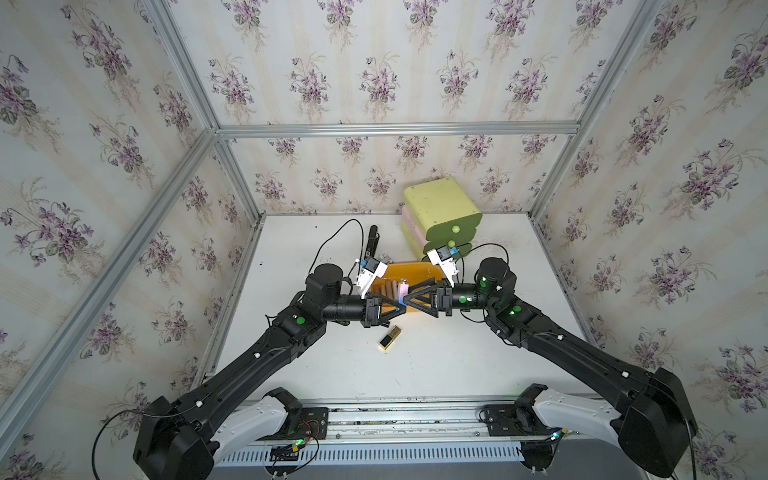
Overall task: Put the lipstick into the storage box
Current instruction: Place the lipstick in the storage box.
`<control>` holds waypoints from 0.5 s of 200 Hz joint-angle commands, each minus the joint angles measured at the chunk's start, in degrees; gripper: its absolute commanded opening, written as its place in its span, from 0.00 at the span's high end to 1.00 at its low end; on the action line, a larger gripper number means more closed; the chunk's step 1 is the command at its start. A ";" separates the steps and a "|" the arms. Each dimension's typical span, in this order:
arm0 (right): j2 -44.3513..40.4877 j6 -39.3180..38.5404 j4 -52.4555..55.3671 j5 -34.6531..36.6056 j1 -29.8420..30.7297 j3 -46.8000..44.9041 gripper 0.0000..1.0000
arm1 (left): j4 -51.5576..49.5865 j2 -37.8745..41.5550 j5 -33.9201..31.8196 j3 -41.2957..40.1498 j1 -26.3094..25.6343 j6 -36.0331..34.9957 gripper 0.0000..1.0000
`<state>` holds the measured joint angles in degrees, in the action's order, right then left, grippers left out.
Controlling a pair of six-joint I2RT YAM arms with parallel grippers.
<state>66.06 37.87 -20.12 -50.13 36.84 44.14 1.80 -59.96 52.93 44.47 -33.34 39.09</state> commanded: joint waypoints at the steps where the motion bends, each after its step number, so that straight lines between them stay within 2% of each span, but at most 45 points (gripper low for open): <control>1: 0.29 -2.44 3.18 3.26 -0.01 1.10 0.23 | 0.79 0.37 1.24 0.12 0.12 -1.23 0.82; 32: 0.03 -1.47 1.08 2.98 -0.01 0.64 0.24 | 1.64 0.11 1.84 0.08 0.14 -0.66 0.83; 66: 0.47 3.57 -8.53 -1.78 -0.01 -1.19 0.27 | 2.77 0.11 2.44 0.08 0.12 0.02 0.82; 100: 1.50 6.49 -13.90 -4.88 0.51 -1.67 0.35 | 2.87 0.31 2.75 0.26 0.15 0.17 0.82</control>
<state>66.96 41.15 -26.94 -51.64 36.93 42.46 2.37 -59.88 54.43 44.47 -33.30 39.35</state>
